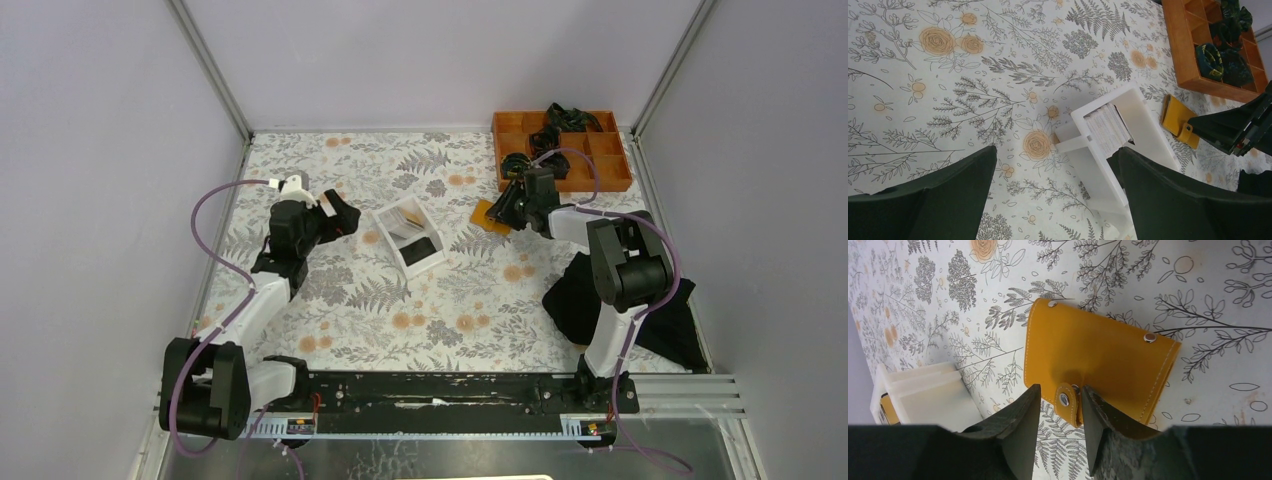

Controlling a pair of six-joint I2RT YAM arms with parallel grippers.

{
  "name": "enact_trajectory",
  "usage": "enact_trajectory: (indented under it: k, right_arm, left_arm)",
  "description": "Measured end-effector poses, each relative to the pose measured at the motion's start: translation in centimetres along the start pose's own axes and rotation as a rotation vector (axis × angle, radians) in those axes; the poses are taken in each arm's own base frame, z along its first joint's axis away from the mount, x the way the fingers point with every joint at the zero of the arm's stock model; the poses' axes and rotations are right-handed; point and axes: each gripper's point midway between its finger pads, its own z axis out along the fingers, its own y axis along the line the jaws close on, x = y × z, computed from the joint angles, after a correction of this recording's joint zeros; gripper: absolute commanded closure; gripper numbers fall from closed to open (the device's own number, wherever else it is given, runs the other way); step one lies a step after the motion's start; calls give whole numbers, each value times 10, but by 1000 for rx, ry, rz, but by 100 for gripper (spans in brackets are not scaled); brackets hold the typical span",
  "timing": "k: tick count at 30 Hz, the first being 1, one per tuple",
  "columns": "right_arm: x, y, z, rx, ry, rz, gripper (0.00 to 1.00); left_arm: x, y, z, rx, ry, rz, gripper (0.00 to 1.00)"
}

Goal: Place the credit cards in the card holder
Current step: Open the card holder at the center of the board.

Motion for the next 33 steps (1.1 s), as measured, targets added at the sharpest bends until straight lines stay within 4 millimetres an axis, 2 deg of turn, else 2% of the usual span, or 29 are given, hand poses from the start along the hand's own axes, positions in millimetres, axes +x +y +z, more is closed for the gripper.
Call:
enact_trajectory:
  k: [7, 12, 19, 28, 31, 33]
  right_arm:
    - [7, 8, 2, -11, 13, -17, 63]
    - [16, 12, 3, -14, 32, -33, 82]
    - [20, 11, 3, -5, 45, -56, 98]
    - [20, 17, -6, 10, 69, -100, 100]
    - [14, 30, -18, -5, 63, -128, 100]
    - [7, 44, -30, -25, 47, -149, 100]
  left_arm:
    - [-1, -2, -5, 5, 3, 8, 0]
    - [0, -2, -7, 5, 8, 13, 0]
    - [3, -4, -10, 15, 21, 14, 0]
    - [9, -16, -15, 51, 49, 21, 0]
    - [15, -33, -16, 87, 77, 39, 0]
    - [15, -52, -17, 130, 89, 58, 0]
